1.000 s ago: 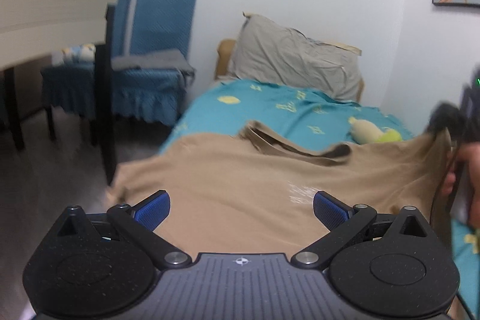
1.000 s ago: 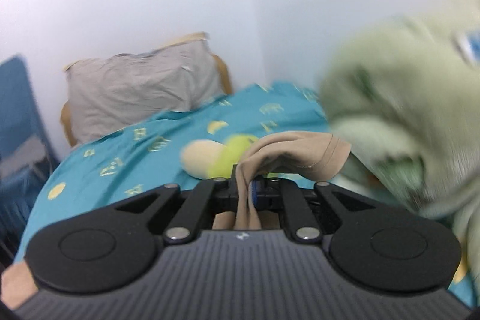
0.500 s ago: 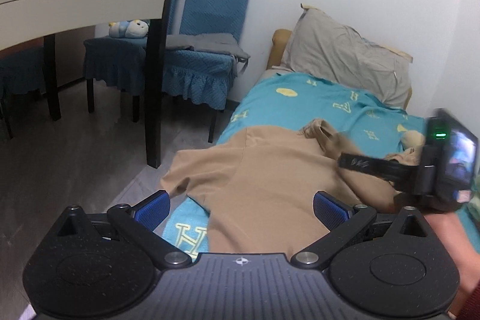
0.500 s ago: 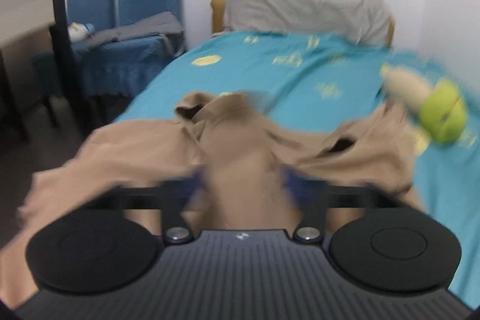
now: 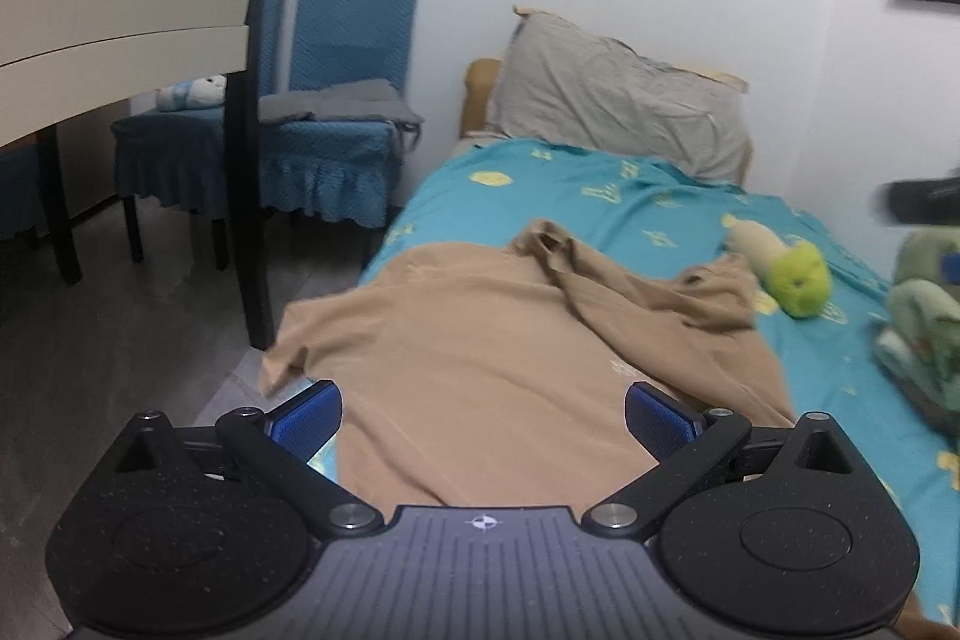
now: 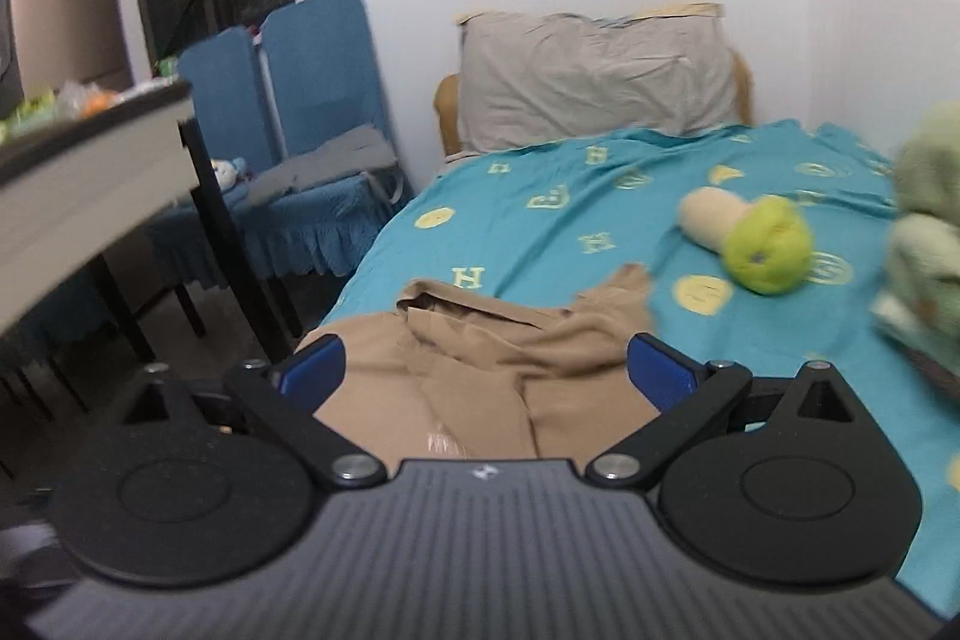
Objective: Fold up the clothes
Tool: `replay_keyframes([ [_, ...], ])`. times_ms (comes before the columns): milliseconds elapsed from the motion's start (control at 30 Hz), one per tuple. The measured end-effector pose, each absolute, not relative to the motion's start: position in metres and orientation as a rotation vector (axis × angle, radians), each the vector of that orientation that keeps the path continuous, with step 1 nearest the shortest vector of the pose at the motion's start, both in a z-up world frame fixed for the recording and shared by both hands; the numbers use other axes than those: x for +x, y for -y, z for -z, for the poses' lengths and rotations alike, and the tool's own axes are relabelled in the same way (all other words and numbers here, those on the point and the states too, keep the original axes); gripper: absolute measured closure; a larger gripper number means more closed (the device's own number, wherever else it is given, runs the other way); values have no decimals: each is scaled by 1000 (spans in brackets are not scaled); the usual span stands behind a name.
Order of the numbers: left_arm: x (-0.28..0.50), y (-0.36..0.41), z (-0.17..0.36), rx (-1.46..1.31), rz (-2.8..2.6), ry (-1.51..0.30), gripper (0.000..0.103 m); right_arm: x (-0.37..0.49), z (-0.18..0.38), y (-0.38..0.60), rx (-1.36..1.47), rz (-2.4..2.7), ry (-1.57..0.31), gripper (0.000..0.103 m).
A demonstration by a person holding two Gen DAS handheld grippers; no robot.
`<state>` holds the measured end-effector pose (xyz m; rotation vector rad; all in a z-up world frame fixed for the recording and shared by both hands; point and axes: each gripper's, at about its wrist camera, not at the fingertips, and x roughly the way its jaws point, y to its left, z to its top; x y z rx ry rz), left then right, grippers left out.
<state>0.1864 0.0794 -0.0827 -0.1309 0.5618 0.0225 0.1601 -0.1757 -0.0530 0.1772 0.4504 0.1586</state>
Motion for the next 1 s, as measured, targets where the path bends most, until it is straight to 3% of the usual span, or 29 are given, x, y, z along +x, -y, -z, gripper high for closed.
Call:
replay_keyframes([
  [267, 145, -37, 88, -105, 134, -654, 9, 40, 51, 238, 247, -68, -422, 1],
  [333, 140, -18, 89, -106, 185, -681, 16, 34, 52, 258, 265, 21, -422, 1],
  [467, 131, 30, 92, -148, 289, -736, 16, 33, 54, 302, 371, 122, -389, 1],
  [633, 138, 107, 118, -247, 420, -869, 31, 32, 68, 340, 454, 191, -397, 1],
  [767, 145, 166, 145, -161, 416, -948, 40, 35, 83, 353, 524, 224, -425, 1],
  [867, 150, 185, 168, -103, 364, -991, 59, 43, 90, 353, 518, 223, -450, 1],
  [933, 151, 182, 172, -106, 352, -967, 85, 47, 92, 352, 510, 224, -463, 1],
  [1000, 153, 167, 167, -172, 379, -970, 94, 48, 94, 352, 521, 224, -469, 1],
])
